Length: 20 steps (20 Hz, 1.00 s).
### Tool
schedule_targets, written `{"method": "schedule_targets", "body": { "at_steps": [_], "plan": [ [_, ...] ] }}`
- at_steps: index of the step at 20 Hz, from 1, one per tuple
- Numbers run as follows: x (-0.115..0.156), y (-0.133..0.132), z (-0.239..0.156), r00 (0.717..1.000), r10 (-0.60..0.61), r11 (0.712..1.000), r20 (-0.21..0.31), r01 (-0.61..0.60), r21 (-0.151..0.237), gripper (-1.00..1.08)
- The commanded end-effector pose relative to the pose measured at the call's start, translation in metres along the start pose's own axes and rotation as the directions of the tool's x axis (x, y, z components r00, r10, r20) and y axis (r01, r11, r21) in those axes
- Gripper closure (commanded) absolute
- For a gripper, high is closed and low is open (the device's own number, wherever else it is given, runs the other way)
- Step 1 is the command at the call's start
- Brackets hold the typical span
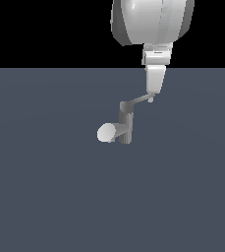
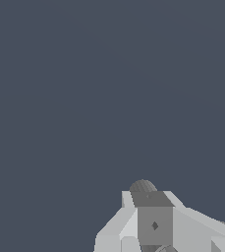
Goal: Turn on the faucet by rotating a designated handle.
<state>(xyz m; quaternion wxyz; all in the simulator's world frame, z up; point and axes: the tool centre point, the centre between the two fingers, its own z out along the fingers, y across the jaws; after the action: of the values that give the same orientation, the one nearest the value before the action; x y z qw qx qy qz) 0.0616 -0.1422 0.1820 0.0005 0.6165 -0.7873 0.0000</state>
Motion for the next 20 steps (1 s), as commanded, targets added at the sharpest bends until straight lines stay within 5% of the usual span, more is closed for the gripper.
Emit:
{"method": "schedule_targets", "body": {
  "at_steps": [1,20],
  "plan": [
    [0.001,0.006,0.000,1.000,0.000,1.000,0.000,0.000,0.000,1.08],
    [0.006,0.063,0.000,1.000,0.001,1.000,0.001,-0.001,0.000,1.08]
  ]
}}
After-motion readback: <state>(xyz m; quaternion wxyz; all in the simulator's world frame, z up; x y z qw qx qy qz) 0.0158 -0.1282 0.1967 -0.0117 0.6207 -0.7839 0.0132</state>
